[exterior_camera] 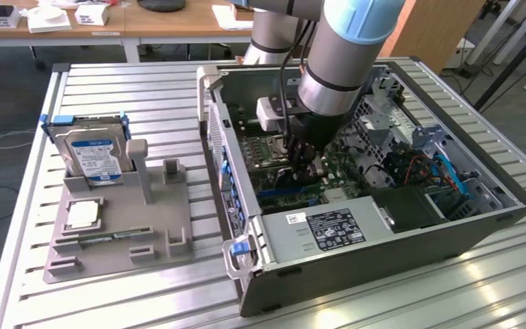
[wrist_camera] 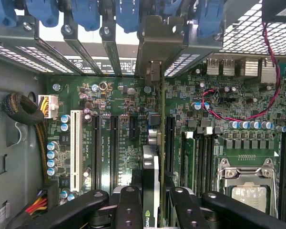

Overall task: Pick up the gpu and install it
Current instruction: 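Insert the gpu into the slot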

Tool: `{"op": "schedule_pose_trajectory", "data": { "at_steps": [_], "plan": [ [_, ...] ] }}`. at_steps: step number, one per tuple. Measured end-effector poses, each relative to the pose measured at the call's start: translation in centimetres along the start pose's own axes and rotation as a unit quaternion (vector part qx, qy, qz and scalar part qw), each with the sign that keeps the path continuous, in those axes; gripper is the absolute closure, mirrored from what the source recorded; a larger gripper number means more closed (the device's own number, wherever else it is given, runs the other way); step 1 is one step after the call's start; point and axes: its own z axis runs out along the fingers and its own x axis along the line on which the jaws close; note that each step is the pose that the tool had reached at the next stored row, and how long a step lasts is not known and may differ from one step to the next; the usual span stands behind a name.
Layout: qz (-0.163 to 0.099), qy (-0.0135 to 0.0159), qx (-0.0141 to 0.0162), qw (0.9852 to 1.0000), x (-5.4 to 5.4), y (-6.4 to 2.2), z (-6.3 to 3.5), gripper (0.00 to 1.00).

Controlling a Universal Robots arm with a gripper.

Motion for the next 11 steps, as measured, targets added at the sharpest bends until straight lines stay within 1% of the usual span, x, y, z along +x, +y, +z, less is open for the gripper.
{"op": "schedule_pose_trajectory", "data": {
  "at_steps": [11],
  "plan": [
    [0.000, -0.0002, 0.0001, 1.0000, 0.08, -0.01, 0.07, 0.73]
  ]
}}
